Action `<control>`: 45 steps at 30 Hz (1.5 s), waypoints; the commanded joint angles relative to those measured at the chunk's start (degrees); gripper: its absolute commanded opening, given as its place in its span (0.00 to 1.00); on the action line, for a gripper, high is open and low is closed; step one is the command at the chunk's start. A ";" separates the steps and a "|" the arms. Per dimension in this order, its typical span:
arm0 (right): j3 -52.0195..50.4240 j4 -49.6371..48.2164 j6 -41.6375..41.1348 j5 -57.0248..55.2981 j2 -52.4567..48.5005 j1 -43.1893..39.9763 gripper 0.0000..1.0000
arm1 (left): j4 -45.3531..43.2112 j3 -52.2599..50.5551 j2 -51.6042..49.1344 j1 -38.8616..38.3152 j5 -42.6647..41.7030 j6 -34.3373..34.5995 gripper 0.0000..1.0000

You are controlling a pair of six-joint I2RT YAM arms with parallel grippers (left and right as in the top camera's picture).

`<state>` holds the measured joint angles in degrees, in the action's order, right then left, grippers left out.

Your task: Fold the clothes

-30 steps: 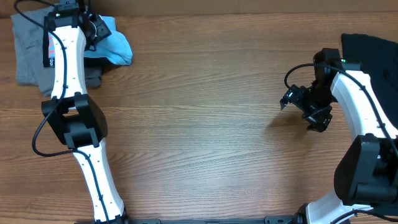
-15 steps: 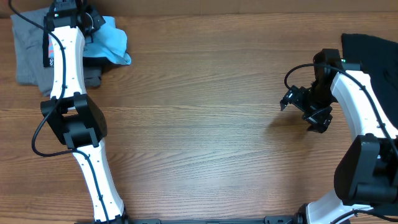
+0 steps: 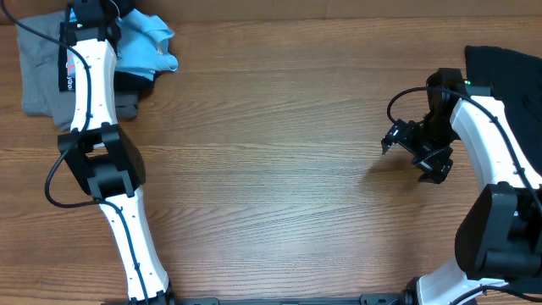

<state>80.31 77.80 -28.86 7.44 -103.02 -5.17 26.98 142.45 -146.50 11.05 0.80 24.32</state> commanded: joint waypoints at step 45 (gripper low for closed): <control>1.18 -1.22 0.39 1.44 2.10 3.48 1.00 | 24.04 0.22 0.59 14.45 -23.28 -25.42 0.80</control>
<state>80.31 76.55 -28.67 8.78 -103.02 -2.11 51.88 142.39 -146.19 25.87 -21.28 0.14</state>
